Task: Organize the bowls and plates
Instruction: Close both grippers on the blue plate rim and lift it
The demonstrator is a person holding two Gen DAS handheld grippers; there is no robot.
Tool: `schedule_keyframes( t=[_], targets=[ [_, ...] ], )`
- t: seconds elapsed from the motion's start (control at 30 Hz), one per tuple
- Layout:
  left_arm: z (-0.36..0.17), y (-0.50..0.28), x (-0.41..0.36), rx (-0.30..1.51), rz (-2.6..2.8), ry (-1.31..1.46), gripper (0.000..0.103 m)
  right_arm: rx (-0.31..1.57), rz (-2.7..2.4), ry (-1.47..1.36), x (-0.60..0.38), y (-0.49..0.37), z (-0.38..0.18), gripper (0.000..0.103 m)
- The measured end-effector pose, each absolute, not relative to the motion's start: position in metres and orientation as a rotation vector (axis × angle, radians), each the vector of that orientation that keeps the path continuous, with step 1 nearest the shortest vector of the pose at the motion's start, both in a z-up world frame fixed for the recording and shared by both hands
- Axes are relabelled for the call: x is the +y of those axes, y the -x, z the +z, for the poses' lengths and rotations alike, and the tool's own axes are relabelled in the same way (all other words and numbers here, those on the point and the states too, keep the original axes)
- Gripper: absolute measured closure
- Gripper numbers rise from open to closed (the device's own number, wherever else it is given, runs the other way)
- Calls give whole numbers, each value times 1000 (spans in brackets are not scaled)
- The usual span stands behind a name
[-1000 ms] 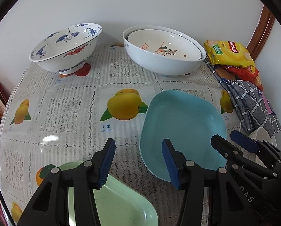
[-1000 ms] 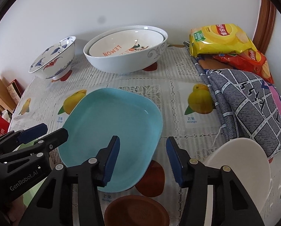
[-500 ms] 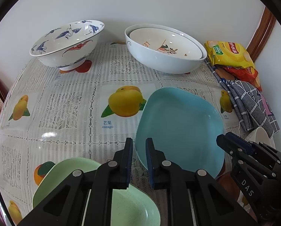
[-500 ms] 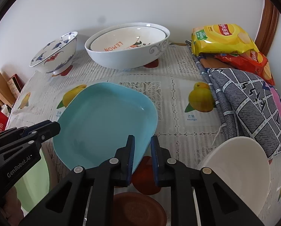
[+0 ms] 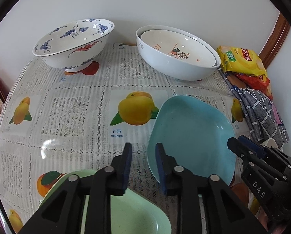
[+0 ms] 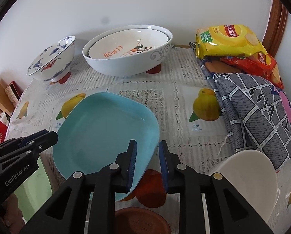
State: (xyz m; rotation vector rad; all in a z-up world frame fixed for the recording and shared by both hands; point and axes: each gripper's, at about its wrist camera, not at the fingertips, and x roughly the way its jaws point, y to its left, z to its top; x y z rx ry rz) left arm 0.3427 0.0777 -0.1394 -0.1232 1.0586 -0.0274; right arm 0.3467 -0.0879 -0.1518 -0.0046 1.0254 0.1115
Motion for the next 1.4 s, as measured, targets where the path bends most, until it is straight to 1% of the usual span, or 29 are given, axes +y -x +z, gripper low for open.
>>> schedule_keyframes(
  t=[0.03, 0.13, 0.4, 0.43, 0.47, 0.5, 0.53, 0.57, 0.63, 0.97, 1.4],
  targets=[
    [-141, -344, 78, 1058, -25, 120, 68, 1026, 103, 29, -85, -348, -153, 79],
    [-145, -348, 79, 1067, -18, 120, 68, 1040, 82, 72, -79, -352, -158, 79],
    [-158, -356, 82, 1089, -16, 150, 68, 1076, 84, 61, -77, -364, -170, 79],
    [-160, -357, 82, 1092, -19, 154, 71, 1081, 88, 60, -77, -365, -171, 79],
    [-162, -358, 81, 1093, -26, 159, 79, 1085, 92, 60, -76, -366, -173, 79],
    [-164, -358, 81, 1096, -35, 162, 83, 1086, 92, 60, -75, -366, -174, 80],
    [-165, -359, 80, 1099, -44, 164, 89, 1083, 91, 55, -75, -366, -174, 83],
    [-165, -359, 79, 1097, -50, 163, 90, 1075, 90, 48, -75, -366, -175, 90],
    [-162, -357, 76, 1068, -37, 141, 92, 1063, 84, 40, -76, -366, -174, 94],
    [-124, -338, 72, 996, -57, 126, 92, 964, 97, 5, -85, -346, -141, 94],
    [-74, -272, 59, 942, -75, 133, 92, 883, 89, -37, -107, -274, -84, 94]
  ],
)
